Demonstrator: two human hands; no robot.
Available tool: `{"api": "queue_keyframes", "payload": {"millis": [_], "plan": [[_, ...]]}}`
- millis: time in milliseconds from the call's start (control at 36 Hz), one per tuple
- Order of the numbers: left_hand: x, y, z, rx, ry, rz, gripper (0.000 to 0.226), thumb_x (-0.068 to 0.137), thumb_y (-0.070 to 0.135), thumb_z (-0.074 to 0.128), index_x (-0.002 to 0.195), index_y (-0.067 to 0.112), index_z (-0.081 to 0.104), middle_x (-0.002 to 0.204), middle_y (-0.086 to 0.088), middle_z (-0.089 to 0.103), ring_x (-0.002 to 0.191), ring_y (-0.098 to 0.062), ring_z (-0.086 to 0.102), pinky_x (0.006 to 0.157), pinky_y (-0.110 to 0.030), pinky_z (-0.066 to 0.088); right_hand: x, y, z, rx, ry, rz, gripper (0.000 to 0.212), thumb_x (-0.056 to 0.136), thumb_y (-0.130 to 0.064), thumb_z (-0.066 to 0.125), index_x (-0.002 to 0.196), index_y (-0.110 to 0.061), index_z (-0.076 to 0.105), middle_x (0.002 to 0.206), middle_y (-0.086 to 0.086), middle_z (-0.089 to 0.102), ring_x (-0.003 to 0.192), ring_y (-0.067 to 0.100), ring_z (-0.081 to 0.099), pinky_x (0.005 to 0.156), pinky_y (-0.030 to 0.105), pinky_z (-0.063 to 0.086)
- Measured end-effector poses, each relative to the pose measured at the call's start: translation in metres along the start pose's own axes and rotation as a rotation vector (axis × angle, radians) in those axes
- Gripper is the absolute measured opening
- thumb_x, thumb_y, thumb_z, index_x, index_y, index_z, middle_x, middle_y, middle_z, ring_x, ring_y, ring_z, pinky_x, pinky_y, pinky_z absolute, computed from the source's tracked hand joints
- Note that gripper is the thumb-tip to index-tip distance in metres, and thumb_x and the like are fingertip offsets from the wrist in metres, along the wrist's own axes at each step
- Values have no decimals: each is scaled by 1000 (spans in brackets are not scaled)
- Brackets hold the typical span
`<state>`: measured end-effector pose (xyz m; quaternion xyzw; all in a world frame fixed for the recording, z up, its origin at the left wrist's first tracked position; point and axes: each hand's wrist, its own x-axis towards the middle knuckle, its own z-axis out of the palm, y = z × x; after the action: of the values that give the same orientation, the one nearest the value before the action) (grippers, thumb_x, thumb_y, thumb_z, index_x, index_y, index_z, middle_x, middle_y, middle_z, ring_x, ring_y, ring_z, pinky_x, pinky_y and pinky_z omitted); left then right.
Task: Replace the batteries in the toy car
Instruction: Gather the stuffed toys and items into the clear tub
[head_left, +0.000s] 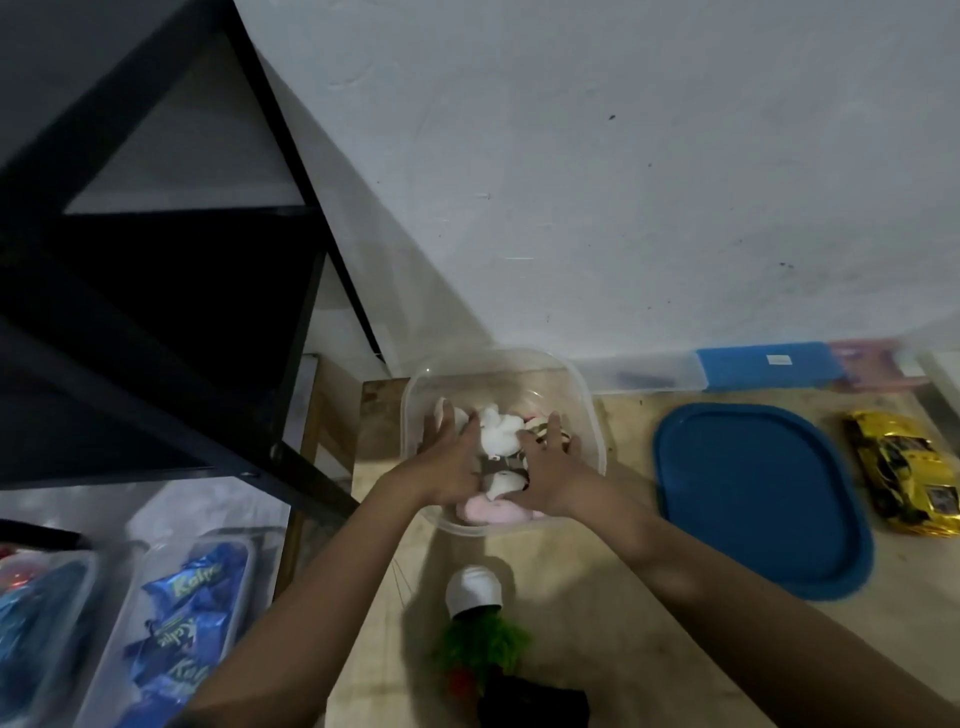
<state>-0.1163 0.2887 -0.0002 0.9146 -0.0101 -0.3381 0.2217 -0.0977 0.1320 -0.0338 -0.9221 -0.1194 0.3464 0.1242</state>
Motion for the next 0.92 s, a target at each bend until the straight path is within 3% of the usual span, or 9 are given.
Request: {"api": "queue_keyframes", "payload": {"millis": [111,222,417,472,556,667,722,806,917], "plan": [[5,-4,6,34,14,-25,100,86,36,61,149,21,-16,151,-12,-34,136,-37,-32,114,-53,0,4,-1,9,20,36,-3,104,79,-60,58,147,-23,-11,150,23,-28,137,46,-24,115,56,1],[4,-4,4,79,15,-33,96,89,37,57,148,17,-16,151,-16,-31,136,-42,-29,115,-52,0,-3,3,-5,60,-1,-28,100,82,-57,57,148,-23,-10,151,23,-24,139,42,-21,116,49,0],[-2,-11,4,69,-57,34,99,88,39,60,148,23,-17,150,-10,-35,133,-36,-37,114,-52,2,-12,11,-24,30,-84,-128,101,76,-45,70,148,-9,8,154,16,19,139,31,23,109,36,31],[-2,-10,5,87,-47,36,102,86,37,62,148,23,-19,150,-9,-35,133,-36,-37,114,-51,3,-12,9,-17,3,-43,-100,100,77,-43,70,148,-10,8,154,24,9,139,38,23,110,40,32],[-3,-8,13,137,3,26,106,84,33,64,147,21,-19,151,-11,-33,134,-39,-34,114,-53,7,-14,3,-4,-58,27,-44,99,83,-42,64,148,-14,-4,152,30,-11,140,47,5,115,44,19],[-6,-4,24,173,131,22,103,84,32,64,148,15,-15,153,-16,-26,137,-41,-29,115,-54,11,-16,1,4,-45,94,-28,100,82,-43,65,149,-18,-6,151,28,-15,140,49,-2,115,46,14],[-13,0,26,176,176,47,97,87,29,62,148,9,-11,155,-18,-19,140,-39,-23,117,-48,7,-17,5,3,24,124,-81,96,81,-39,67,149,-18,4,154,24,-7,142,43,-1,116,44,12],[-23,-3,31,45,301,126,82,90,23,57,150,8,3,157,-17,-4,145,-32,-8,117,-40,12,-31,9,-1,137,255,-208,74,82,-26,65,144,-9,29,151,17,21,141,32,20,115,34,20],[-44,-18,46,-147,529,234,57,91,18,56,143,8,34,150,-11,27,140,-25,23,108,-31,29,-62,15,8,221,463,-339,41,83,-11,63,122,-2,53,126,15,51,120,26,44,89,15,27]]}}
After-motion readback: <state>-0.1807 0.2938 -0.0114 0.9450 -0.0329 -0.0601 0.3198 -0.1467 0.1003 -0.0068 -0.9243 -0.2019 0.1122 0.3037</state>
